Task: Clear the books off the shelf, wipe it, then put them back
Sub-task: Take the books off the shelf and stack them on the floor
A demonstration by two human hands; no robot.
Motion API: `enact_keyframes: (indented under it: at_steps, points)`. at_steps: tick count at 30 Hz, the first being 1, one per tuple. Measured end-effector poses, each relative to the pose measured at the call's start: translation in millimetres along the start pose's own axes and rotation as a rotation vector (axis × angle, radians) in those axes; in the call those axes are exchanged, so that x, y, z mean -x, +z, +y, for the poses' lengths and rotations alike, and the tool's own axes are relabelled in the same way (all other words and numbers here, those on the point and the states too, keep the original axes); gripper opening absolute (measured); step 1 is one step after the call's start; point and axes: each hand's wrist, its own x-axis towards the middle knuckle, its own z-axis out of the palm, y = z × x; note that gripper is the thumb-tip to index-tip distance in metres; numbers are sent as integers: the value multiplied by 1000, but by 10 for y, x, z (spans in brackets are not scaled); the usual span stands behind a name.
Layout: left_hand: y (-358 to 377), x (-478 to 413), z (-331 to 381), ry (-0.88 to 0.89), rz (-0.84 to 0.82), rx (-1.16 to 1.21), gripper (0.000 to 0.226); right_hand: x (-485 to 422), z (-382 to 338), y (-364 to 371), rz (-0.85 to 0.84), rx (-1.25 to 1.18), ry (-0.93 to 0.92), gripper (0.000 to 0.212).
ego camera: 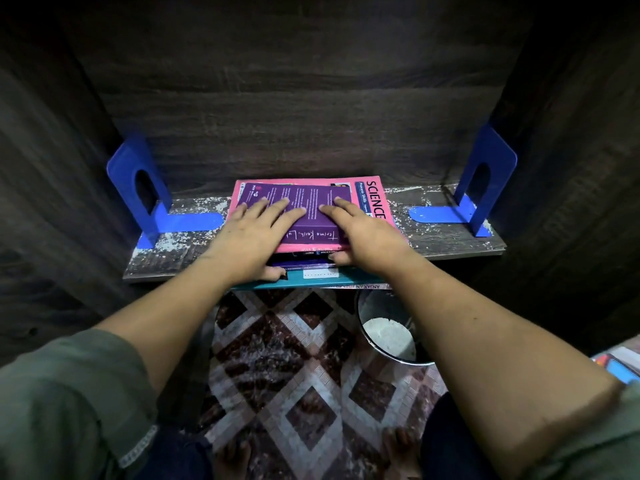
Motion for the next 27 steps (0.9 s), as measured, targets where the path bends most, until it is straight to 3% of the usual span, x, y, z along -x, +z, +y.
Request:
enact_keyframes:
  at_steps: [9, 13, 17, 20, 25, 27]
  points:
    - [156, 57, 30, 154, 172, -168, 100, -3, -10, 14, 5, -1, -11, 93]
    - [204, 30, 0, 190, 219, -177, 100, 13, -60, 135, 136, 328, -19, 102]
    - [234, 10, -2, 230, 249, -171, 103, -6, -131, 225, 186, 330, -12, 92]
    - [197, 13, 53, 168, 278, -128, 92, -42, -127, 239, 145, 206, 13, 87]
    - [37, -9, 121, -98, 203, -143, 107, -58, -70, 16, 179, 129, -16, 95]
    - [8, -49, 97, -140, 241, -95, 94, -47, -81, -50, 194, 127, -2, 93]
